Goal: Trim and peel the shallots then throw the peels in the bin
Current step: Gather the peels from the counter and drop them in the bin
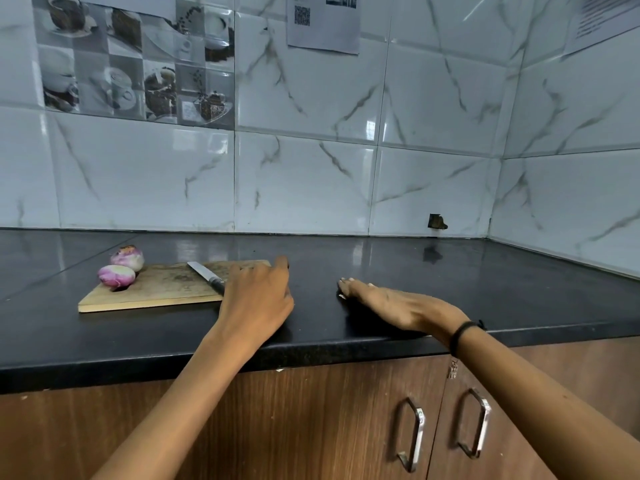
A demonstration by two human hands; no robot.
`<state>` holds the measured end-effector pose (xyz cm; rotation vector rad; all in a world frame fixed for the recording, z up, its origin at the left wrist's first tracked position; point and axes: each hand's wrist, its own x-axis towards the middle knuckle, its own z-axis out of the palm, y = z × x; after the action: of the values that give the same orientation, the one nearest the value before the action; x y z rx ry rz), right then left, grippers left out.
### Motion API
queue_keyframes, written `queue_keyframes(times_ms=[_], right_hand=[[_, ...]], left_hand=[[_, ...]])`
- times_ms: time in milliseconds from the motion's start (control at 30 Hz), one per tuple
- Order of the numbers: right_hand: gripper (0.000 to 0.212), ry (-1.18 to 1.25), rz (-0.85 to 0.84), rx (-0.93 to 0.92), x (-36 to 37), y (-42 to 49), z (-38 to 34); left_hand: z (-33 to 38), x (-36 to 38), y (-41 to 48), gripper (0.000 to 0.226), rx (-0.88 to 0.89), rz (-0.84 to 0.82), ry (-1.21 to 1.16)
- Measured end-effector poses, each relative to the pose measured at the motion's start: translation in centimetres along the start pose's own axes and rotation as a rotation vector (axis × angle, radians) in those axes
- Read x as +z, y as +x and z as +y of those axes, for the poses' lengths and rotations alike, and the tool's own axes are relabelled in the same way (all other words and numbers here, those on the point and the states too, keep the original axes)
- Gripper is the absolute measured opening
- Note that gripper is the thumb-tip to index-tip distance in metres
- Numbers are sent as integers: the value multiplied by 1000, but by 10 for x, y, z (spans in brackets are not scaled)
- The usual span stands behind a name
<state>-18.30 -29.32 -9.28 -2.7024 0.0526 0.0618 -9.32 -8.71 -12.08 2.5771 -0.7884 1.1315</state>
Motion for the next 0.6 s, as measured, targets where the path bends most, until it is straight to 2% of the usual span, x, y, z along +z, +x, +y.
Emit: queue_keyframes(times_ms=[67,133,233,367,467,533,600], right_hand=[[85,124,62,25,-3,3,6],[88,146,99,46,-4,7,13],[81,154,98,20,-5,3,10],[60,193,67,-54,-4,-12,13],[57,303,75,-87,-5,-22,16],[70,308,109,-59,-5,-27,15],[78,169,123,0,-2,-29,11]], left_hand=[[0,0,0,32,0,-8,-12],[0,-1,0,32,4,-14,-25],[-1,-1,0,32,5,-18,-39],[-1,0,-1,32,1,-21,-36],[-1,-1,0,33,6,-24,-36],[-1,-2,0,32,3,-24,-42],[-1,-2,0,32,1,-22,-40]])
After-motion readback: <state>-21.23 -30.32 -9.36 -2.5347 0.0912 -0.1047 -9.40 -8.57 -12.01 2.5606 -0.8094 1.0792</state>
